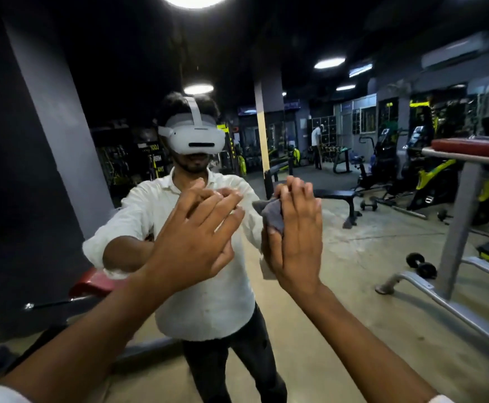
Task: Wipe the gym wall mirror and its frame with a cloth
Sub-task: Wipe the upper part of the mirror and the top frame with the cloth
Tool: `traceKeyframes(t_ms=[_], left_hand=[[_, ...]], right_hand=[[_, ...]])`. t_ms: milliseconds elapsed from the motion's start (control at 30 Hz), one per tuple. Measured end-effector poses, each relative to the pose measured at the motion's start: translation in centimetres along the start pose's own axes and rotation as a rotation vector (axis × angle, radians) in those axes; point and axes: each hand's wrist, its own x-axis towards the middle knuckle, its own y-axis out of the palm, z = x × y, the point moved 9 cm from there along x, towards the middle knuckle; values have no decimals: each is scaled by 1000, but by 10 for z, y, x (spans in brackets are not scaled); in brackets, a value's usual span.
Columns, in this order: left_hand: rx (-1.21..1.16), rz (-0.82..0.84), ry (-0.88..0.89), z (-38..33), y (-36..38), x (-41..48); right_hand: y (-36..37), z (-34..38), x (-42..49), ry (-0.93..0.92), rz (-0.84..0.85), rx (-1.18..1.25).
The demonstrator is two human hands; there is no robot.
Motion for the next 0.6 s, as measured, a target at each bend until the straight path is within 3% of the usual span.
traceKeyframes(t_ms=[67,133,333,533,600], left_hand=[[6,-35,-89,14,-7,36],[28,-48,-159,28,-11,69],[112,0,-259,46,-6,128],[119,-29,-285,46,-4,129],[127,-38,-286,46,-3,128]], right_hand=[[-5,9,36,-188,49,-69],[-13,2,68,-256,55,-121],[-61,-47,148,146,-217,-11],[-46,-12,172,-226,-32,-71],[-59,-36,187,-171,-86,-72]])
